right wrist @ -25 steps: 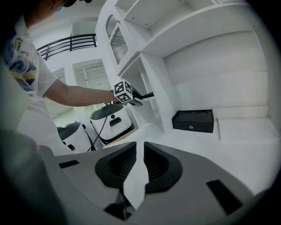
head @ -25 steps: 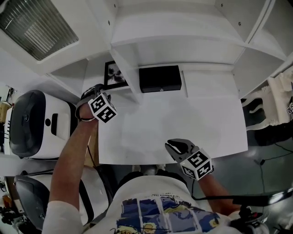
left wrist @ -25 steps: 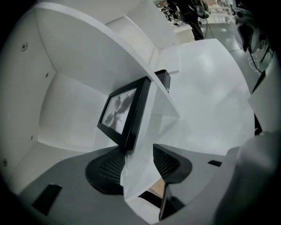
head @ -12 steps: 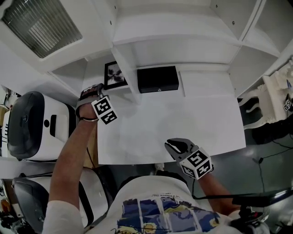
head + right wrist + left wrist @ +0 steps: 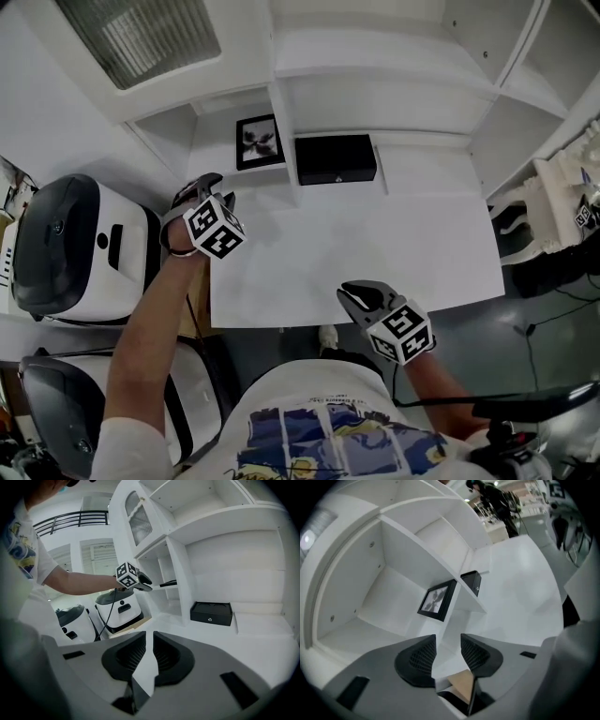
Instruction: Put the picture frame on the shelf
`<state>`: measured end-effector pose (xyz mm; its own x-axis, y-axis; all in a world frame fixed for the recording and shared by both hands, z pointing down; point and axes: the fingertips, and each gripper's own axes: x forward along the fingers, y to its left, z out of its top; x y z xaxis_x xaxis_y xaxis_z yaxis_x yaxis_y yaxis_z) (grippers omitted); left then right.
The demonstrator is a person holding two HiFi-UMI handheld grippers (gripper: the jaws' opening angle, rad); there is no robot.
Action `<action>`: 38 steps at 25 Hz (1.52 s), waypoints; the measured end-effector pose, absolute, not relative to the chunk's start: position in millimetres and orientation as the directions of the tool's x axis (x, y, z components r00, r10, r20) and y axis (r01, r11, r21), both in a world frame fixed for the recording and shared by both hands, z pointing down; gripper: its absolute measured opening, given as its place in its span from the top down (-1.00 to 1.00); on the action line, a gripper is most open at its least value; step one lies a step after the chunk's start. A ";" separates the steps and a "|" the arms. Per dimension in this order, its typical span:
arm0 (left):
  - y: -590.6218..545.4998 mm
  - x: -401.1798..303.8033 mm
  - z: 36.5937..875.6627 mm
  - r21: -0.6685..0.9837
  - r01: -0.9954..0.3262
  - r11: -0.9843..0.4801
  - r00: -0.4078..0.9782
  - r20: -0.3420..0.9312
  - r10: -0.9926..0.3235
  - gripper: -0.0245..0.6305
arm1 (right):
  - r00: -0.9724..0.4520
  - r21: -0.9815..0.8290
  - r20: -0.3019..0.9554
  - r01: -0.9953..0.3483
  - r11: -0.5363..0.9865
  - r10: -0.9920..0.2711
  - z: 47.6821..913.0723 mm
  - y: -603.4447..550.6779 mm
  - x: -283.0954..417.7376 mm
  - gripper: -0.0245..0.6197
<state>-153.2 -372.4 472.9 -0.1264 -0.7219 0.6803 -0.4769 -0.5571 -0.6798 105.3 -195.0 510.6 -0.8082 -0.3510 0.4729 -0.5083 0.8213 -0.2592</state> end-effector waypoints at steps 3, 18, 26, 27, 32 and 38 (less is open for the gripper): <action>-341.4 -148.8 462.1 -0.575 -0.616 -0.539 -0.009 0.689 -0.725 0.57 | -0.805 -0.246 0.475 -0.509 0.825 -0.355 506.4 -182.4 90.1 0.73; -128.7 -133.9 438.4 0.017 -0.814 -0.580 0.499 0.531 -0.685 0.88 | -0.793 -0.188 0.484 -0.507 0.841 -0.370 486.9 -86.0 14.2 0.81; -30.8 -128.8 427.7 0.150 -0.792 -0.592 0.588 0.447 -0.674 0.89 | -0.791 -0.172 0.485 -0.504 0.846 -0.373 480.3 -27.2 -9.7 0.83; -19.2 -128.5 427.7 0.167 -0.788 -0.592 0.597 0.438 -0.672 0.89 | -0.791 -0.170 0.487 -0.502 0.848 -0.371 480.4 -19.8 -11.9 0.83; 35.1 -128.3 435.8 0.228 -0.773 -0.593 0.628 0.414 -0.660 0.89 | -0.788 -0.147 0.493 -0.493 0.858 -0.369 483.6 13.1 -19.1 0.84; 81.8 -119.6 445.4 0.262 -0.758 -0.597 0.647 0.416 -0.639 0.89 | -0.786 -0.149 0.501 -0.491 0.859 -0.362 486.3 44.7 -22.4 0.84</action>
